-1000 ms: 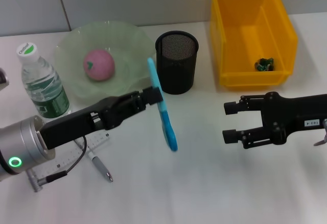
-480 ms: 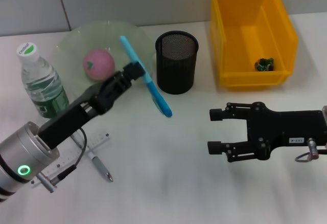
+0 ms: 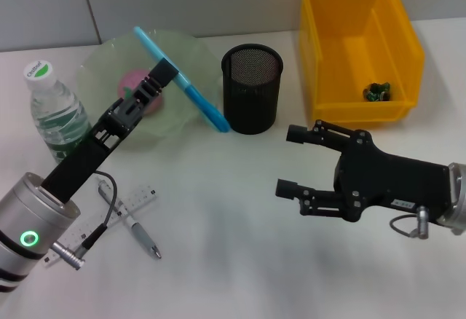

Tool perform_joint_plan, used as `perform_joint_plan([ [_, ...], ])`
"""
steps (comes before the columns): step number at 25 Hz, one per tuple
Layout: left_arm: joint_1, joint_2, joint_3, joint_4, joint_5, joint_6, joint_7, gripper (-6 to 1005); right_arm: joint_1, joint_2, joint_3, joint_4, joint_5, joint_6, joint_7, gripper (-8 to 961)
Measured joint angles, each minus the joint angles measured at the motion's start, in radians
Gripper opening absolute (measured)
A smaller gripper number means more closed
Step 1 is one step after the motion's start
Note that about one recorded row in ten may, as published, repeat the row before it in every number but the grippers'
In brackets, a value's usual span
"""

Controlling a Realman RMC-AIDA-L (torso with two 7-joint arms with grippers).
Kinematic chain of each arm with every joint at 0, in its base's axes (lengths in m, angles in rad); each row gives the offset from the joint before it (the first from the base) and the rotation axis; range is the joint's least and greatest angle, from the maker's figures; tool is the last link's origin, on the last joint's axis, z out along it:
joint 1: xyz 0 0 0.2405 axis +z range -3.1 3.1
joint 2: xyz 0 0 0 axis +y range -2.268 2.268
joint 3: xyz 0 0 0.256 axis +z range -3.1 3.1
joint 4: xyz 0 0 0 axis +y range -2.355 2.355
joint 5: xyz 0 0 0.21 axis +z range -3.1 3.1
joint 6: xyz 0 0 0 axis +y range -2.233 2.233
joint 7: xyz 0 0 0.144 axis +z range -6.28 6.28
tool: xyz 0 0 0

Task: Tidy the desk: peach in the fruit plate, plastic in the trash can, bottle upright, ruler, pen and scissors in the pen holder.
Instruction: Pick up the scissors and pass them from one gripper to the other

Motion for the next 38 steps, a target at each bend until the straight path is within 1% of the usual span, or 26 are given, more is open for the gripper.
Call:
perform_joint_plan([
  [1,0.001,0.000,-0.016,-0.013,0.000,-0.001,0.001,242,0.004,0.002,0.000,0.043,0.025,0.005,-0.076,817],
  [2,0.002,0.000,-0.039,-0.029,0.001,-0.003,0.001,243,0.005,0.002,0.000,0.058,0.036,0.007,-0.100,817],
  [3,0.002,0.000,-0.039,-0.029,0.001,-0.003,0.001,244,0.006,0.003,0.000,0.080,0.051,0.010,-0.132,817],
  [7,0.003,0.000,-0.090,-0.063,0.002,-0.006,-0.006,247,0.028,0.008,0.000,0.189,0.135,0.043,-0.289,817],
  [11,0.000,0.000,-0.113,-0.083,0.003,-0.011,-0.006,250,0.048,0.010,0.003,0.238,0.159,0.063,-0.342,817],
  [15,-0.005,0.000,-0.141,-0.099,0.011,-0.016,-0.006,253,0.081,0.011,0.009,0.324,0.211,0.080,-0.456,817],
  [16,-0.005,0.000,-0.157,-0.103,0.023,-0.017,-0.006,253,0.088,0.012,0.010,0.343,0.226,0.084,-0.486,817],
  [17,-0.005,0.000,-0.197,-0.109,0.062,-0.023,-0.004,254,0.099,0.013,0.011,0.373,0.245,0.088,-0.533,816],
  [18,-0.005,0.000,-0.197,-0.109,0.062,-0.023,-0.004,255,0.099,0.013,0.011,0.373,0.245,0.088,-0.533,816],
  [22,-0.003,0.000,-0.283,-0.116,0.143,-0.058,0.003,258,0.132,0.014,0.044,0.427,0.252,0.104,-0.612,816],
  [27,-0.001,0.000,-0.312,-0.123,0.156,-0.069,0.004,262,0.161,0.017,0.077,0.460,0.252,0.115,-0.645,816],
  [38,0.000,0.000,-0.330,-0.146,0.157,-0.082,0.005,270,0.206,0.018,0.080,0.491,0.247,0.148,-0.660,817],
])
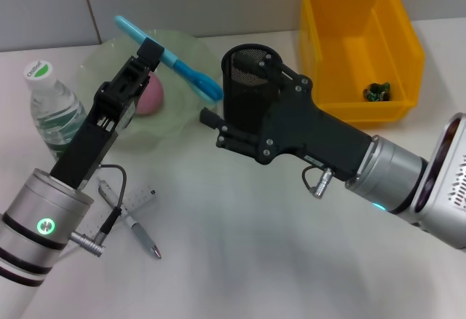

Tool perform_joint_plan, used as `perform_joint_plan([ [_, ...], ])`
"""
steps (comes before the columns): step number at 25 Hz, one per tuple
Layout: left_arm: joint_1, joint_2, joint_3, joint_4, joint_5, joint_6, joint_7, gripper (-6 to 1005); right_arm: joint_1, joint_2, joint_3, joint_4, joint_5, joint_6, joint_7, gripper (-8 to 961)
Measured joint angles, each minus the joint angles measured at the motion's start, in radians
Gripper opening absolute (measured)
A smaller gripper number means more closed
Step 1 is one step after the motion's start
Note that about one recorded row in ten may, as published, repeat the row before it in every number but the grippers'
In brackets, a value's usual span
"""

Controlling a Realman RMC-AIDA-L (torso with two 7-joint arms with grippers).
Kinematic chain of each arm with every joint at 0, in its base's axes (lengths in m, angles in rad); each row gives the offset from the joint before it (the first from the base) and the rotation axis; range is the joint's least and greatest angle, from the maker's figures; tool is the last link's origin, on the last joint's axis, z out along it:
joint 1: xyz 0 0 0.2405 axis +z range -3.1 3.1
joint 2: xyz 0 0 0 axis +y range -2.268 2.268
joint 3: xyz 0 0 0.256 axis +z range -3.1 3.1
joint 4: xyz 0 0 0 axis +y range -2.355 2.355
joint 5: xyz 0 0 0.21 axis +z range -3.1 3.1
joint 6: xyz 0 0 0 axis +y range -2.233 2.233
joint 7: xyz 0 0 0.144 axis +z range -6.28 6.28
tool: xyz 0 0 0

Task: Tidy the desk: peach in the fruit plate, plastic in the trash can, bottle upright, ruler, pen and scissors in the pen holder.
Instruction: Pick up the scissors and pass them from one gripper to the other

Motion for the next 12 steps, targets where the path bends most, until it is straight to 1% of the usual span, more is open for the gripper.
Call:
perform_joint_plan([
  [5,0.004,0.000,-0.009,-0.010,0.001,0.000,-0.001,274,0.016,0.000,0.020,0.045,0.000,0.009,-0.068,808],
  [9,0.007,0.000,-0.010,-0.013,0.002,0.004,-0.008,277,0.029,-0.001,0.056,0.072,-0.005,0.029,-0.088,791],
  [12,0.008,0.000,-0.010,-0.018,0.002,0.004,-0.010,279,0.033,-0.001,0.058,0.072,-0.005,0.030,-0.088,777],
])
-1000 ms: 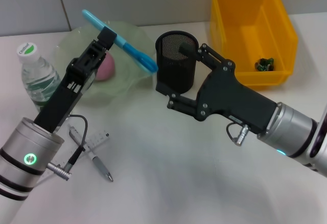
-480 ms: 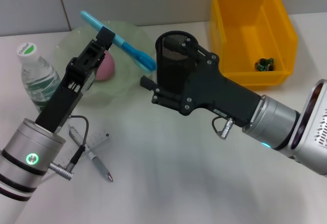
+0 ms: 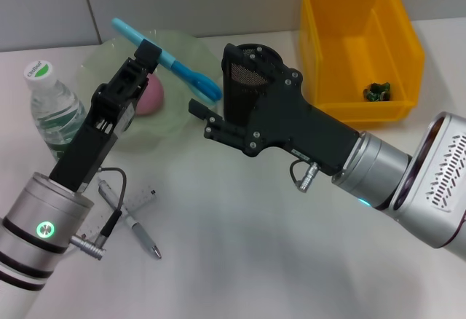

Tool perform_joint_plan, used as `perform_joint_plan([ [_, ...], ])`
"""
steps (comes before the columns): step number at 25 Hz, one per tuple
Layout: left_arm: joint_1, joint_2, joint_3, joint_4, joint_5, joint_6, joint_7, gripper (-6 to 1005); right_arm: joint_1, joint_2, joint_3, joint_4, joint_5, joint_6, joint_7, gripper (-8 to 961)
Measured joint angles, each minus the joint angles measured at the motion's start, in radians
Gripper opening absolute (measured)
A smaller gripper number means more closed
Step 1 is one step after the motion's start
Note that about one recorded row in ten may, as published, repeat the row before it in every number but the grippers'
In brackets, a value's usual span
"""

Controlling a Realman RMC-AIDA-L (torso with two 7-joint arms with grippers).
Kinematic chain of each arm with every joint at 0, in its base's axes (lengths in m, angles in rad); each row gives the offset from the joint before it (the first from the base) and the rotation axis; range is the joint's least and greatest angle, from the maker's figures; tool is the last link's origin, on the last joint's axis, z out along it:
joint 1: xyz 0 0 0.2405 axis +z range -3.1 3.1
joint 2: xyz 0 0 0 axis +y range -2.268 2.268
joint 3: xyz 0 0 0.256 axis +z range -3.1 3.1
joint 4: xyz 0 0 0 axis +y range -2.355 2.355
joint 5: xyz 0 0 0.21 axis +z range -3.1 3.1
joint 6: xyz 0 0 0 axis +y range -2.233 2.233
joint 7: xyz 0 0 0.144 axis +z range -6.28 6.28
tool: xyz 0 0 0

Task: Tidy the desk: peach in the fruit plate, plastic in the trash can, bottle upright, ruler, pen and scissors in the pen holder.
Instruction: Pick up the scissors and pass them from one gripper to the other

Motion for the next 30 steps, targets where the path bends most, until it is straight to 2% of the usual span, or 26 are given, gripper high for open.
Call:
perform_joint_plan([
  [16,-0.002,0.000,-0.006,-0.006,0.000,-0.002,-0.012,291,0.021,0.000,0.004,0.024,-0.001,0.021,0.000,707],
  [26,-0.001,0.000,-0.010,-0.006,0.000,-0.003,-0.014,298,0.028,0.000,0.006,0.025,-0.001,0.026,0.000,252],
  [30,-0.001,0.000,-0.011,-0.006,0.000,-0.003,-0.015,301,0.032,0.000,0.006,0.025,-0.001,0.028,0.000,201],
])
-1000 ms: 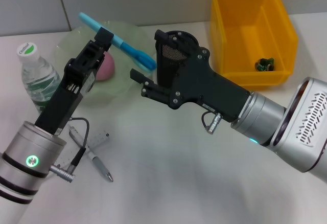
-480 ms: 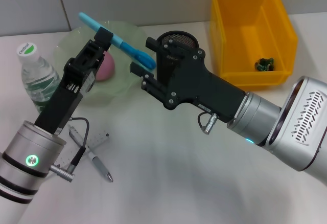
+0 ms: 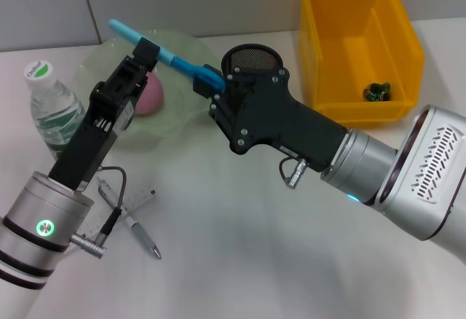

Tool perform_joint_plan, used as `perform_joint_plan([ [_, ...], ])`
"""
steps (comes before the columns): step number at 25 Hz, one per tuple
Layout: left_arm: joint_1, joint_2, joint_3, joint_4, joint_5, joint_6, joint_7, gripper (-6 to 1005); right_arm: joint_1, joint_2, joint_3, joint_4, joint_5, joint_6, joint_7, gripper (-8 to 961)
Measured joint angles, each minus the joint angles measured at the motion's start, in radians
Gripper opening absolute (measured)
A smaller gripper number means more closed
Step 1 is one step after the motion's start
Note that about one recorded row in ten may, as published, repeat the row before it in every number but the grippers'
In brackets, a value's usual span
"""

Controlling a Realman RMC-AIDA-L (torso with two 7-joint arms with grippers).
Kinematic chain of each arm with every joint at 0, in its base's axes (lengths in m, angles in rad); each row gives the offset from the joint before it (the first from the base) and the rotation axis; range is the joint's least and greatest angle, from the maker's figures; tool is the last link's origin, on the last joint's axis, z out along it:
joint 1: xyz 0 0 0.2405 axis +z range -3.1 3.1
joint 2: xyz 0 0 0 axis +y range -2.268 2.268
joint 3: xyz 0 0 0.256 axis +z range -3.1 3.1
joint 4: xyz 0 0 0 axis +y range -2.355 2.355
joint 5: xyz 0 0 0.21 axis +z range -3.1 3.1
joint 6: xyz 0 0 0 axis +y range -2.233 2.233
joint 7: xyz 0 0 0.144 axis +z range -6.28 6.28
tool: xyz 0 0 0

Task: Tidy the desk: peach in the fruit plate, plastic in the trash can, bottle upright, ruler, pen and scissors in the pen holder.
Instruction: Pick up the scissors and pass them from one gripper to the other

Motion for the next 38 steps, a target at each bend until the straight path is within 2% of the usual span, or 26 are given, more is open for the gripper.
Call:
perform_joint_plan([
  [7,0.003,0.000,-0.003,0.004,0.000,-0.002,-0.012,306,0.005,0.000,0.000,0.003,0.000,0.016,0.000,111],
  [12,0.005,0.000,0.003,0.009,-0.001,-0.001,-0.012,310,0.005,0.000,0.000,0.003,0.000,0.011,-0.001,85],
  [32,0.017,0.000,0.004,0.018,0.003,0.010,-0.002,325,-0.006,0.000,0.000,0.005,0.001,0.002,0.003,83],
  [38,0.022,0.000,-0.007,0.038,0.041,0.015,0.000,671,-0.009,0.000,0.005,0.005,0.001,-0.002,0.006,83],
])
